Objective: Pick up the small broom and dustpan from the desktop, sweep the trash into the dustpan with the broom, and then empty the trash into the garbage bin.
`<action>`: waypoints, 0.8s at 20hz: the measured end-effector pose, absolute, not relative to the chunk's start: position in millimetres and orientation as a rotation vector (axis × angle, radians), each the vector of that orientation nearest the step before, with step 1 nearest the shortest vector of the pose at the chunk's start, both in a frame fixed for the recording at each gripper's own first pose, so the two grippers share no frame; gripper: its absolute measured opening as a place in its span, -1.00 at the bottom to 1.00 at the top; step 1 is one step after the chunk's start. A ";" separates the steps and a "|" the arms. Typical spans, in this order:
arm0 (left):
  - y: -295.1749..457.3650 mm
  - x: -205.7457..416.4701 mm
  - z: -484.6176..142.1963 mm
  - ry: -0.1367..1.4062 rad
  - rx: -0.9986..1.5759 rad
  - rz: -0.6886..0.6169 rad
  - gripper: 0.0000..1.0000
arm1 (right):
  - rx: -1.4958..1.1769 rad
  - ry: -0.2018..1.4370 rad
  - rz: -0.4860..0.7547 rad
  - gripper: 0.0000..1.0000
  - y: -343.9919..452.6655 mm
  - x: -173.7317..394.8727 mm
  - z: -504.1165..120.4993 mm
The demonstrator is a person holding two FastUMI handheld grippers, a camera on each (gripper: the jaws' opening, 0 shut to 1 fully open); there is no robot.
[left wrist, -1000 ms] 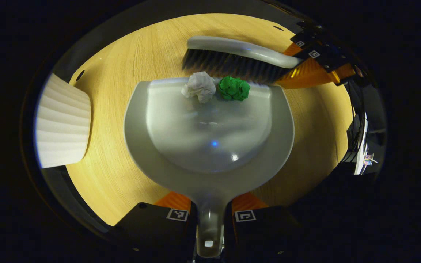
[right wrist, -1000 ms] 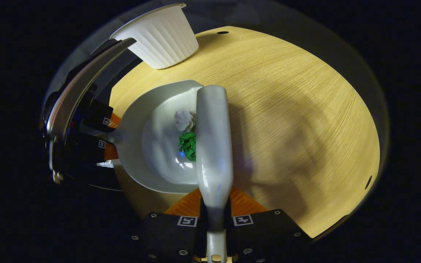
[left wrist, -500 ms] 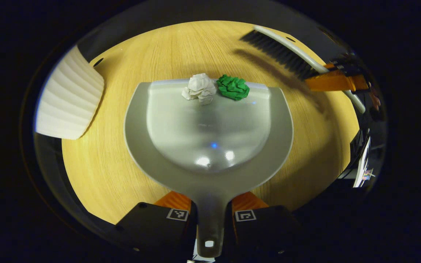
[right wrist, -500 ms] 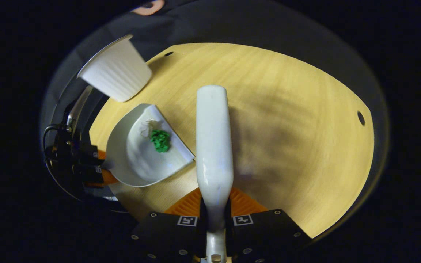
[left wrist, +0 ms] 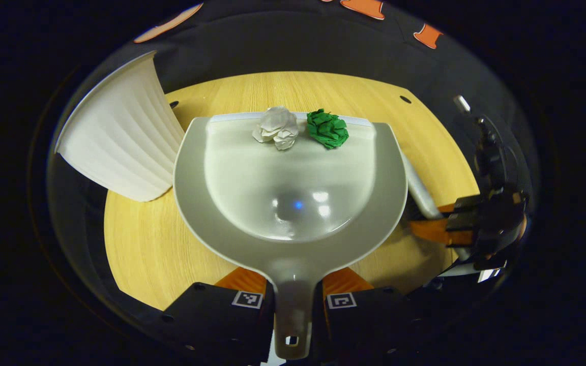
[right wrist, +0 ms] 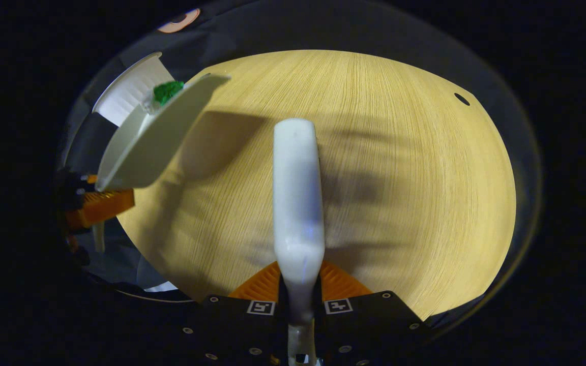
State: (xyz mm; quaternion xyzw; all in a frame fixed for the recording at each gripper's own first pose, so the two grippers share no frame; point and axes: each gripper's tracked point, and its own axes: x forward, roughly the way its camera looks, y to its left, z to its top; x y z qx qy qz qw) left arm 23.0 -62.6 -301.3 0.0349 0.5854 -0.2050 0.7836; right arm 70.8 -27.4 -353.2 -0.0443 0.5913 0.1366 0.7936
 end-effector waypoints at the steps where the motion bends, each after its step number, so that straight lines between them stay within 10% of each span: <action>1: -61.5 24.8 -291.0 1.242 0.068 -0.437 -0.37 | -0.092 1.269 0.279 -0.59 -24.9 67.4 -357.2; 16: 30.1 47.0 -190.3 1.134 0.028 -0.221 -0.38 | -0.164 1.247 0.222 -0.50 -12.3 66.3 -372.6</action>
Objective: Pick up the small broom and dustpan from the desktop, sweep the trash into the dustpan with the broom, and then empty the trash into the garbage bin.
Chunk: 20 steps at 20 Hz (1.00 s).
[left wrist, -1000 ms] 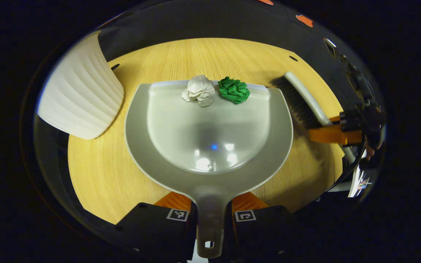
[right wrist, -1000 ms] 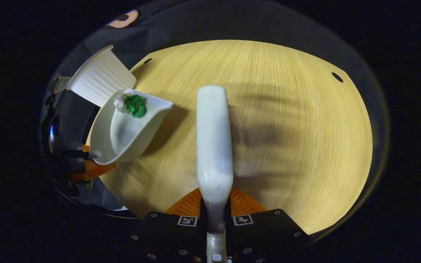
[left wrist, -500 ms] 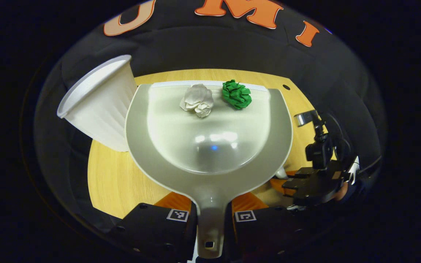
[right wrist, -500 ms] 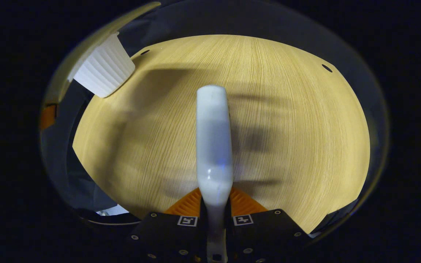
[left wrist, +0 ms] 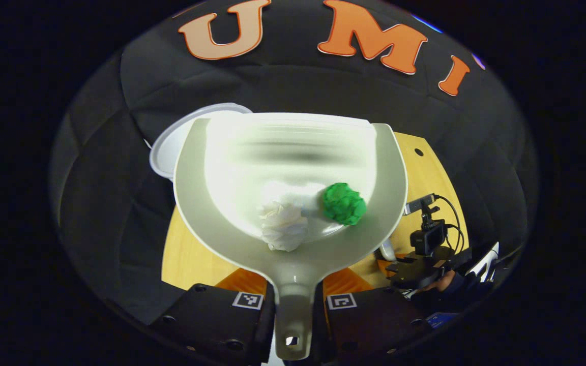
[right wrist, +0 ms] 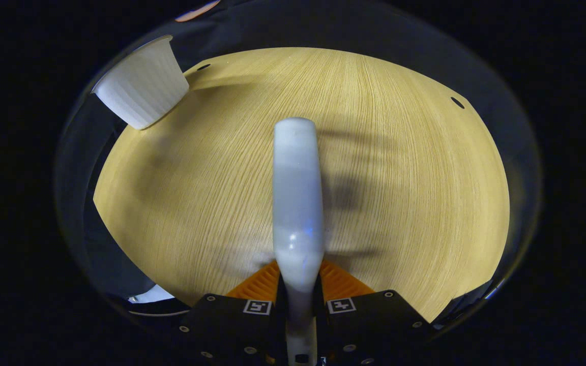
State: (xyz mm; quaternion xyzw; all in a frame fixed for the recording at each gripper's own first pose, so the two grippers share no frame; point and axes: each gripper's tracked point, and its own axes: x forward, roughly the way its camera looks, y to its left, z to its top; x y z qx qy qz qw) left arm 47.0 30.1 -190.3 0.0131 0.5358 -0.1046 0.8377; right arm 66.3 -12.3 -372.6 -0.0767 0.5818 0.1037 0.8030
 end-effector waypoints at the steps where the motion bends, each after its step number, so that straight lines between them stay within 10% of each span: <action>1: 45.2 50.6 -182.7 1.134 0.038 -0.196 -0.38 | -0.162 1.250 0.226 -0.48 -11.9 66.3 -372.7; 4: 92.5 74.9 -161.3 1.114 0.063 -0.134 -0.38 | -0.154 1.261 0.246 -0.54 -8.9 63.7 -371.7; 13: 201.9 134.6 -194.4 1.170 0.271 -0.051 -0.38 | -0.140 1.238 0.243 0.50 -11.0 68.7 -365.7; 20: 250.5 140.2 -199.4 1.247 0.537 -0.062 -0.38 | -0.160 1.255 0.193 0.80 -23.6 70.2 -362.6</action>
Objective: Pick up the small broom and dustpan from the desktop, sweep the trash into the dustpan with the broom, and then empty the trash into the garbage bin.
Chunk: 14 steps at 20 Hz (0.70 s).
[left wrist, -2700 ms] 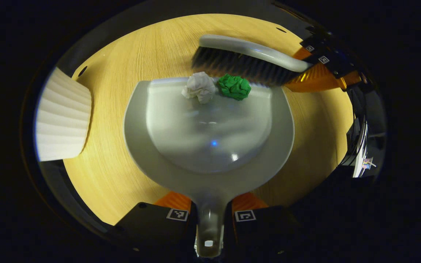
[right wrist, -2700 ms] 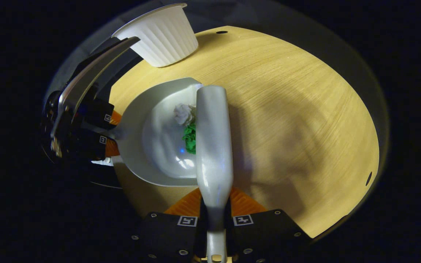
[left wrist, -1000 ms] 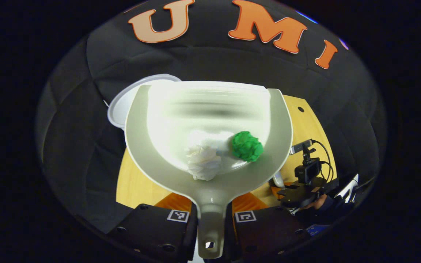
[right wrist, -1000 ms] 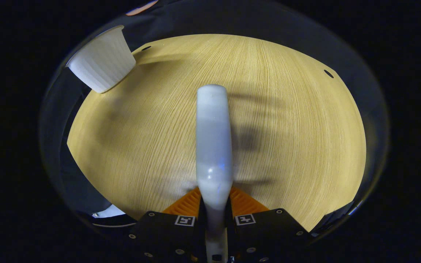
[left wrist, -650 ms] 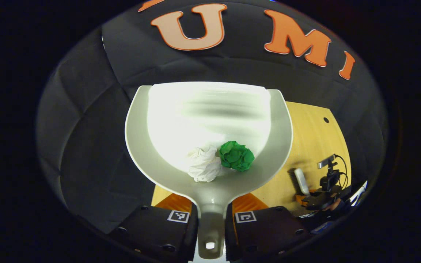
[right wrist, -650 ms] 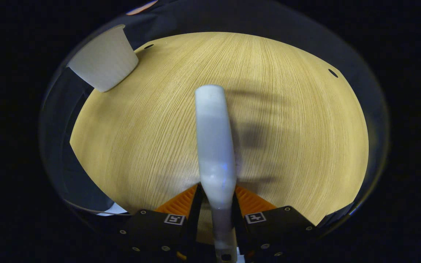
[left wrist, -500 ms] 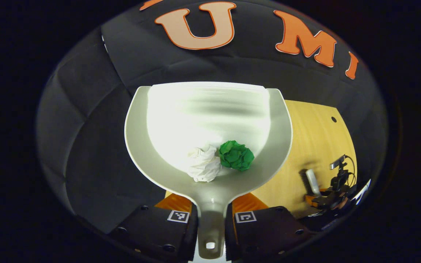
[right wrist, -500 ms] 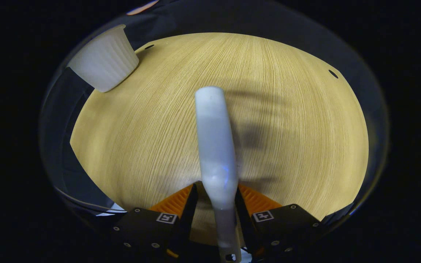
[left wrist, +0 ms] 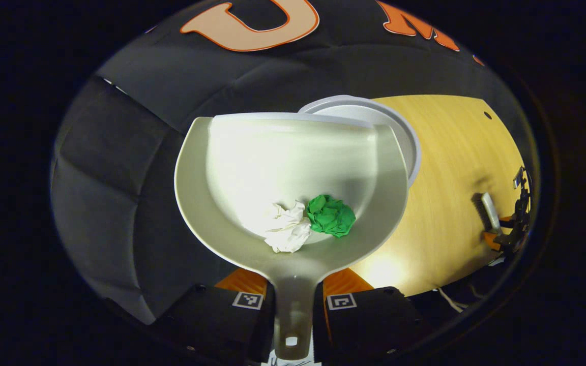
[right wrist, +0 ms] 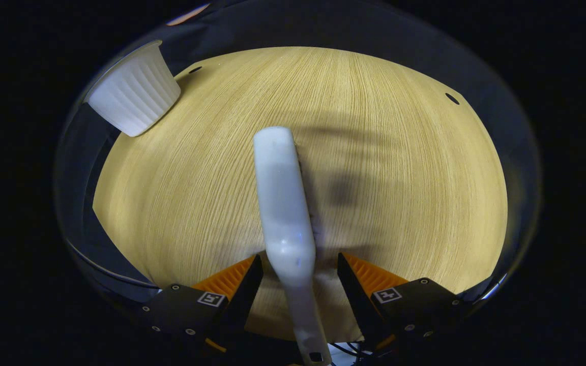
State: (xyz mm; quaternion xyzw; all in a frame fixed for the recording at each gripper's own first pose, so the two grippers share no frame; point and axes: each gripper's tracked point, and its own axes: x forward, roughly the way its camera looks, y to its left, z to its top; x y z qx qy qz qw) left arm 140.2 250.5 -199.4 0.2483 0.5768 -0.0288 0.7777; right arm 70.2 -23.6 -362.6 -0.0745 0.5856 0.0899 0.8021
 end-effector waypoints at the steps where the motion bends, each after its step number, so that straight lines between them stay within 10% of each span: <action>1: 256.6 144.2 -195.3 1.241 0.607 -0.071 -0.38 | -0.162 1.259 0.189 0.80 -24.9 69.5 -362.3; 14: 322.8 153.0 -164.9 1.164 1.273 -0.095 -0.38 | -0.159 1.276 0.156 0.84 -34.6 66.6 -360.9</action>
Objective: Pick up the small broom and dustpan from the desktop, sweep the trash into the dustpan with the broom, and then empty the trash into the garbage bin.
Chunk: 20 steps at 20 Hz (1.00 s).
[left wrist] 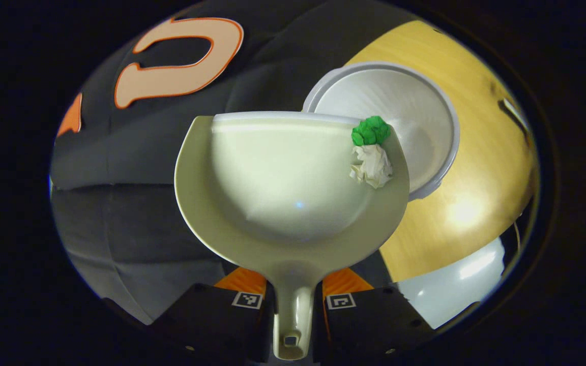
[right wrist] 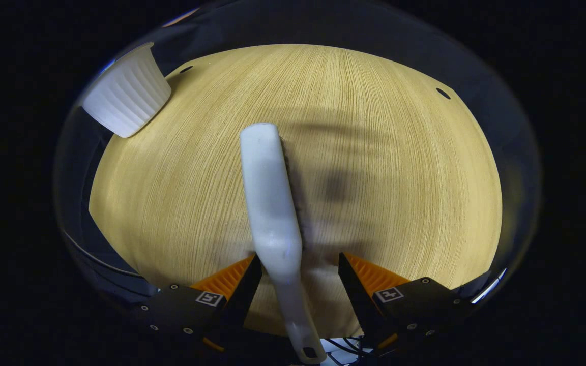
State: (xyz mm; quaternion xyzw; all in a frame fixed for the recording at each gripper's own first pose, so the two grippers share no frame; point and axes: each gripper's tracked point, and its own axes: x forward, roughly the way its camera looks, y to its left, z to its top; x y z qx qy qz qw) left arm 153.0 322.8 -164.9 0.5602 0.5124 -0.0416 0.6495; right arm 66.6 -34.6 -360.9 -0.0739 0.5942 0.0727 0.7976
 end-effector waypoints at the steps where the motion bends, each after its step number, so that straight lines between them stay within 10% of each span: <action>1: 328.0 157.5 -159.0 1.126 1.356 -0.106 -0.39 | -0.162 1.277 0.156 0.85 -35.3 66.1 -360.9; 6: 362.9 159.9 -155.6 0.980 1.668 -0.081 -0.36 | -0.150 1.274 0.156 0.85 -35.4 66.7 -359.3; 20: 373.8 107.1 -315.6 1.098 0.619 -0.016 -0.39 | -0.101 1.201 0.134 0.85 -45.2 78.0 -336.7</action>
